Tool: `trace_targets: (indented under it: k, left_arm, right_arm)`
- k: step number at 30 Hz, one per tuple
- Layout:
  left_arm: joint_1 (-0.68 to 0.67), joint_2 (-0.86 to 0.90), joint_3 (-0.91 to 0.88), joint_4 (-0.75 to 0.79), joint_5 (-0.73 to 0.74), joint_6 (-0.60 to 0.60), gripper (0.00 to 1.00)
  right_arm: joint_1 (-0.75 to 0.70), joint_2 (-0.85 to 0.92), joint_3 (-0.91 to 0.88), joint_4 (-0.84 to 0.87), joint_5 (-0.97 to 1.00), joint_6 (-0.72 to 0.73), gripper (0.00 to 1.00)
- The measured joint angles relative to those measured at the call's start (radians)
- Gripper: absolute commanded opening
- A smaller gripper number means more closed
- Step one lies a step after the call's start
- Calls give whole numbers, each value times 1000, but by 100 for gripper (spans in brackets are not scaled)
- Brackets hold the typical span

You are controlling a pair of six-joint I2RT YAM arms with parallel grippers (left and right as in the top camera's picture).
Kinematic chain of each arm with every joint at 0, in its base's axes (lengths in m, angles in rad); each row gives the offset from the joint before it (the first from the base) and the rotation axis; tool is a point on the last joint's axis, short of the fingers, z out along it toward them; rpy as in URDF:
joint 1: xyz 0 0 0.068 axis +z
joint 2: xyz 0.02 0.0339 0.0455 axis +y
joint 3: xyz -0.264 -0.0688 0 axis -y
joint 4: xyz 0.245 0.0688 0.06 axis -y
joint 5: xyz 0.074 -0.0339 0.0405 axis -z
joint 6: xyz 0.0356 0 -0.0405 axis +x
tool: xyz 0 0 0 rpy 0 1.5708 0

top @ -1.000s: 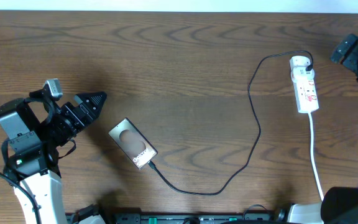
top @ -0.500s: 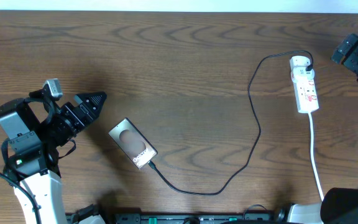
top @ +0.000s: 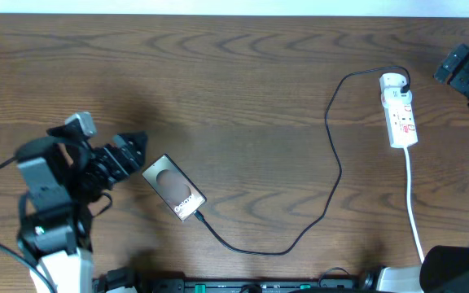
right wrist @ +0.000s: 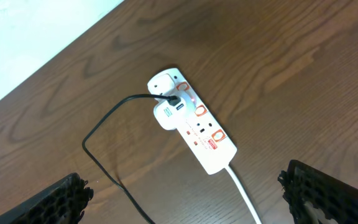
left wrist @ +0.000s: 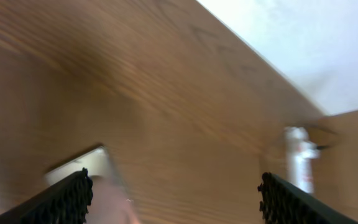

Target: Plug charger to phone and switch on socket

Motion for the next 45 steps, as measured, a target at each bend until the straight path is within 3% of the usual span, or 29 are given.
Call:
trace_targets:
  k: [3,6,11,18,25,31,36,45]
  left_arm:
    - [-151,-103,-56,48,-227,4,85]
    - [-278,-225,-141,190,-443,11,85]
    - [-339,-442,-291,478,-672,18,85]
    - [-327,-640,-541,764,-775,21,85]
    - [-291,-807,-770,911,-778,18,85]
    - [-262,-819,-803,809,-739,-2,85]
    - [-261,-818,-803,597,-724,-8,85]
    - [-260,-819,-789,563,-689,32,85]
  right_arm:
    - [0,0,0,0,0,0,99]
    - [0,0,0,0,0,0,99]
    - [0,0,0,0,3,2,99]
    - [0,0,0,-1,4,3,99]
    - [0,0,0,-1,6,3,99]
    - [0,0,0,0,7,3,99]
    - [0,0,0,0,7,3,99]
    - [0,0,0,0,7,3,99]
